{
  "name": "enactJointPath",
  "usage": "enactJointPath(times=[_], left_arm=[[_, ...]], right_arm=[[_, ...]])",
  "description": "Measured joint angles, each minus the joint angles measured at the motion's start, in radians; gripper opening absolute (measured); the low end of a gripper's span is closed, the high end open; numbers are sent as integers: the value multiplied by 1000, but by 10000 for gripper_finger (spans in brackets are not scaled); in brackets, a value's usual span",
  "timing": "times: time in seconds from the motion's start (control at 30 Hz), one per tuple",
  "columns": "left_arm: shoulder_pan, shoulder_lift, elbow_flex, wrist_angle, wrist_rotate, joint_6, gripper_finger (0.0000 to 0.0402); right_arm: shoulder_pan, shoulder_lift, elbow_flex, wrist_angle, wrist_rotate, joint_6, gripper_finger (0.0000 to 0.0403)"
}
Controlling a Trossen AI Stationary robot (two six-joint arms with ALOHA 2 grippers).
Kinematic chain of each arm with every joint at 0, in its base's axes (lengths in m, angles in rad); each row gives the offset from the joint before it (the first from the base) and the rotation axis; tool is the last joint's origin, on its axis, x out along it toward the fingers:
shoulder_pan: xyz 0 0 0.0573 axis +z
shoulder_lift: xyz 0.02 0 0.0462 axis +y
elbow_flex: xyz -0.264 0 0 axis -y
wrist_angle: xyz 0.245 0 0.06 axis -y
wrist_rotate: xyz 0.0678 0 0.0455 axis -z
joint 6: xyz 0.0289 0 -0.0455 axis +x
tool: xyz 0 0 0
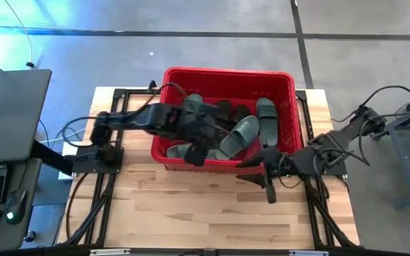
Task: Pick and place slides into bin
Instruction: Return to Home Position
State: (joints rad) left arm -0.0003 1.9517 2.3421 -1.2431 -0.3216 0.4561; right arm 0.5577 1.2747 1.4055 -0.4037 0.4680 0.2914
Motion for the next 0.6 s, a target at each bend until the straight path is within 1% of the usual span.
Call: enactJointPath(times=[0.07, 0.13, 0.23, 0.3, 0.37, 0.43, 0.5, 0.53, 0.6], left_arm=[[-25, -37, 1, -17, 4, -67, 239], [-42, -80, 0, -97, 4, -122, 239], [-86, -147, 1, -178, -10, -246, 239], [-127, -180, 1, -206, -6, -282, 239], [-168, -210, 0, -233, -13, -286, 239], [-211, -234, 1, -260, -86, -309, 239], [-244, -267, -1, -315, -157, -357, 239], [-256, -278, 1, -325, -171, -377, 239], [-284, -310, -3, -329, -167, -390, 239]], right_arm=[[4, 3, 0, -9, -11, 6, 134], [4, 5, -3, -21, -25, 15, 134], [5, 0, -2, 17, -133, 48, 134], [6, -1, -1, 65, -208, -15, 134], [8, -6, -2, 100, -284, -96, 134], [5, -18, -2, 116, -353, -133, 134], [-8, -28, -1, 117, -385, -133, 134], [-12, -37, -9, 117, -390, -133, 134], [-22, -74, -64, 144, -394, -144, 134]])
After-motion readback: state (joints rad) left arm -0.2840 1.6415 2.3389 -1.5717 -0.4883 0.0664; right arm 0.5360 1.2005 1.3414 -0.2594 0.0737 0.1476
